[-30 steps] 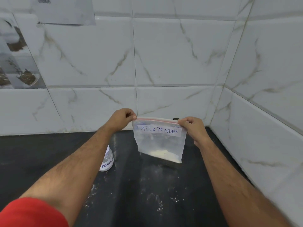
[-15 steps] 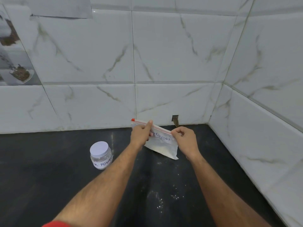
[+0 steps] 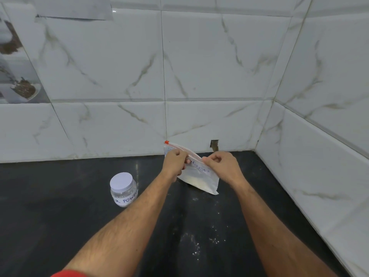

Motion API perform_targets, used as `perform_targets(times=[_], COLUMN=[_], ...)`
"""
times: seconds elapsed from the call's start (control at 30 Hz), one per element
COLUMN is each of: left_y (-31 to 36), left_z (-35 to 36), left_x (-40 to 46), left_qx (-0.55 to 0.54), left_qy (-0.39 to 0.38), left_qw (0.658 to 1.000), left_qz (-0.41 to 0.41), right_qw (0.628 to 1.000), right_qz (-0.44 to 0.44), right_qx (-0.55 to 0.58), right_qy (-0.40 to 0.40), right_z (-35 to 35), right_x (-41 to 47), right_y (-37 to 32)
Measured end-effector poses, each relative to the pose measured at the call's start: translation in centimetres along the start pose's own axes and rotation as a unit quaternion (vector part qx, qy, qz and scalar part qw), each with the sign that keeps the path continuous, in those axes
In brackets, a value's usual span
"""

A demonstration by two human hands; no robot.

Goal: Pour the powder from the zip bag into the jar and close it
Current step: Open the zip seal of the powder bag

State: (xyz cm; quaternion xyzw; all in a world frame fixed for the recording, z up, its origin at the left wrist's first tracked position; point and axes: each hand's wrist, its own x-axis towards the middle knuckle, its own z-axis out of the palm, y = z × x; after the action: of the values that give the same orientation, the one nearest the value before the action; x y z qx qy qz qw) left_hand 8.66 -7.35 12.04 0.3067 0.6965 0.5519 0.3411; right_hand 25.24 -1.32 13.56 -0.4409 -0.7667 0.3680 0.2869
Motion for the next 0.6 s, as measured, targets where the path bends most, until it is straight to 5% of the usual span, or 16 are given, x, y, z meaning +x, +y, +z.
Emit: perform_targets(times=[0.2, 0.33, 0.6], left_y=[1.0, 1.6, 4.6], left_z=[-0.2, -1.4, -4.6], left_x=[-0.7, -0.6, -0.2], left_qx=[0.082, 0.220, 0.405], left_qy=[-0.013, 0.015, 0.089], left_qw=[0.994, 0.972, 0.909], left_qz=[0.064, 0.078, 0.038], right_qw=[0.975, 0.940, 0.974], right_qz=[-0.017, -0.024, 0.049], right_qx=[-0.205, -0.334, -0.214], right_qy=[-0.084, -0.059, 0.065], right_z=[0.2, -0.1, -2.7], right_x=[3.3, 4.1, 5.3], right_y=[-3.2, -4.6, -4.3])
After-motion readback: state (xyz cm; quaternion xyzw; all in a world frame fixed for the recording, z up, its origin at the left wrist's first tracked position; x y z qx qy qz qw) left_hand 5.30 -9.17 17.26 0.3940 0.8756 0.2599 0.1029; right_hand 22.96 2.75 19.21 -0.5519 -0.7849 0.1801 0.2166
